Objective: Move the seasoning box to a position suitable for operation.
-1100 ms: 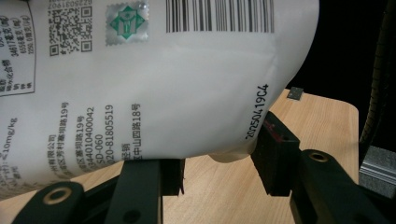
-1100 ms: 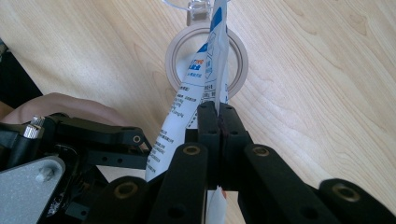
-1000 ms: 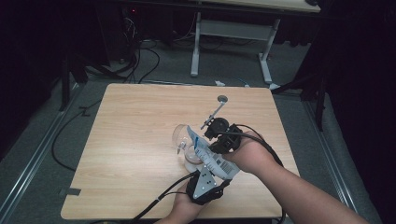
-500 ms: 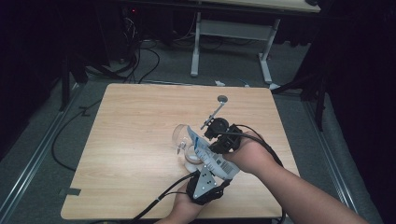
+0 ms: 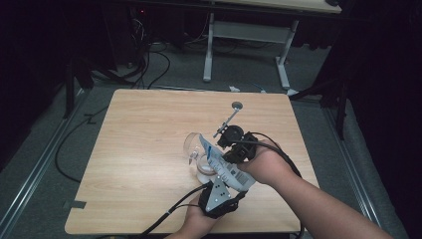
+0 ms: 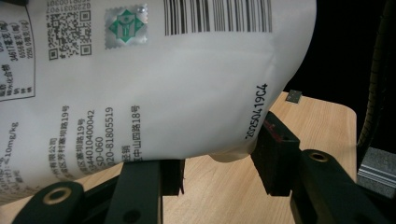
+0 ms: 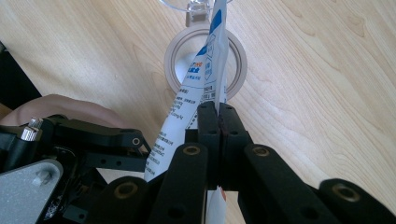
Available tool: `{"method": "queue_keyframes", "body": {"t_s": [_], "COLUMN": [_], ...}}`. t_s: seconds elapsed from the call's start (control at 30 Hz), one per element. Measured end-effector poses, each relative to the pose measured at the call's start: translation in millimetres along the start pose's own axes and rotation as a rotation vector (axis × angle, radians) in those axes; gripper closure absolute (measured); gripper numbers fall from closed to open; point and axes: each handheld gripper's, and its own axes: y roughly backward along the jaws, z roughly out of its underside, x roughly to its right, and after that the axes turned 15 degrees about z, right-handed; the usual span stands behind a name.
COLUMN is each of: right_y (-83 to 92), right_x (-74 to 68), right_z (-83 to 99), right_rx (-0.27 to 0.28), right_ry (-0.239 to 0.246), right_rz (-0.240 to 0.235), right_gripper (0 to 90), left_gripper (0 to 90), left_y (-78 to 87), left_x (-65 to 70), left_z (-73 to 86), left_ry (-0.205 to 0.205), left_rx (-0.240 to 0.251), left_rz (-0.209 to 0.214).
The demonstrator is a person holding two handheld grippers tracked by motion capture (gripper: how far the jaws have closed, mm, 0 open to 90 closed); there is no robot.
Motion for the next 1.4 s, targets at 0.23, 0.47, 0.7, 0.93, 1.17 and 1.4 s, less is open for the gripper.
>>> {"method": "queue_keyframes", "body": {"t_s": [0.23, 0.47, 0.7, 0.93, 1.17, 1.4], "right_y": [-0.3, 0.3, -2.1, -3.0, -1.2, -1.8], "right_x": [2.1, 4.0, 3.8, 2.7, 2.8, 2.2], "right_z": [-0.2, -3.8, -4.8, -5.4, -7.3, -8.2], "right_rx": [-0.001, -0.001, 0.002, 0.001, 0.008, 0.009], "right_ry": [-0.004, -0.001, 0.001, 0.002, 0.002, 0.002], "right_rz": [0.004, 0.007, 0.004, 0.008, 0.006, 0.007], "right_gripper": [90.0, 90.0, 90.0, 90.0, 90.0, 90.0], "left_gripper": [58.6, 58.6, 58.7, 58.6, 58.6, 58.7], "left_y": [-1.7, -2.2, -1.6, -1.2, 0.3, 0.5], "left_x": [-2.1, -4.3, -4.3, -4.4, -5.1, -5.5], "left_z": [-3.6, -5.0, -4.0, -3.3, -4.7, -5.1], "left_ry": [-0.001, 0.007, 0.010, 0.009, 0.014, 0.013], "left_rx": [-0.006, 0.002, 0.006, 0.007, 0.019, 0.019], "left_rz": [0.000, -0.004, -0.002, -0.002, -0.003, -0.003]}}
